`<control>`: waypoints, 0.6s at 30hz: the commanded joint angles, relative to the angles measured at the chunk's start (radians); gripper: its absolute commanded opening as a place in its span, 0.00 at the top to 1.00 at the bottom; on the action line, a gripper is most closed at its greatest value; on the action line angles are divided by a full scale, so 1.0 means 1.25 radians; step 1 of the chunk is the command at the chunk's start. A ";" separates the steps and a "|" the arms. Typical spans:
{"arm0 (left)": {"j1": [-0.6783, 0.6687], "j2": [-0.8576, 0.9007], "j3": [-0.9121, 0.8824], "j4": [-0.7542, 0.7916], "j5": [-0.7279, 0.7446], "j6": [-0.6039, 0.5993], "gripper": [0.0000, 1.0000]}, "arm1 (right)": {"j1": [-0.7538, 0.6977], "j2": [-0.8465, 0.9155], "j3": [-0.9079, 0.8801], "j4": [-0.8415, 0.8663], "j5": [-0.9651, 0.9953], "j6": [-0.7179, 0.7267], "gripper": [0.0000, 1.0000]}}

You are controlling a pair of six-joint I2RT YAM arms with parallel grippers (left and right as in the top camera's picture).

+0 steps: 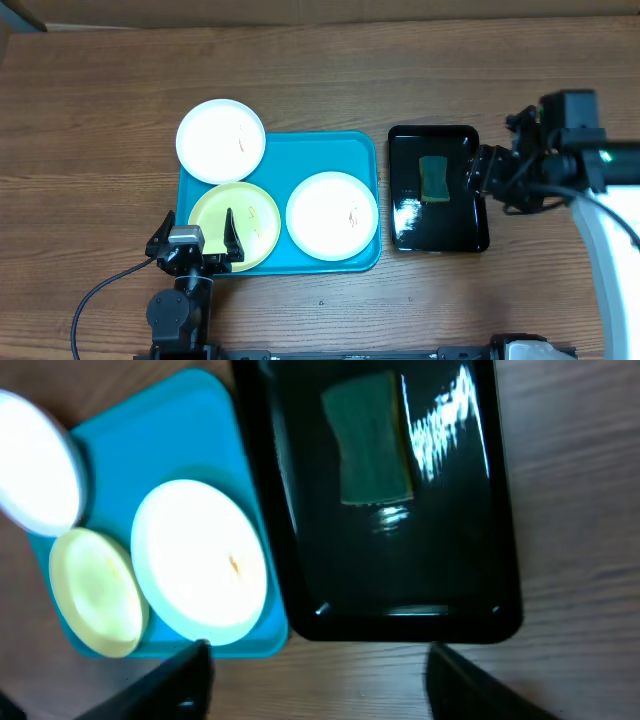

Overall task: Clean dirty plates on tray and stack at the side
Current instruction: 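Move the right gripper over the black tray toward the sponge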

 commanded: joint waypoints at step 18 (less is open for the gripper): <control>-0.002 -0.007 -0.003 0.001 0.004 0.010 0.00 | 0.136 0.167 -0.113 0.252 0.232 -0.001 0.22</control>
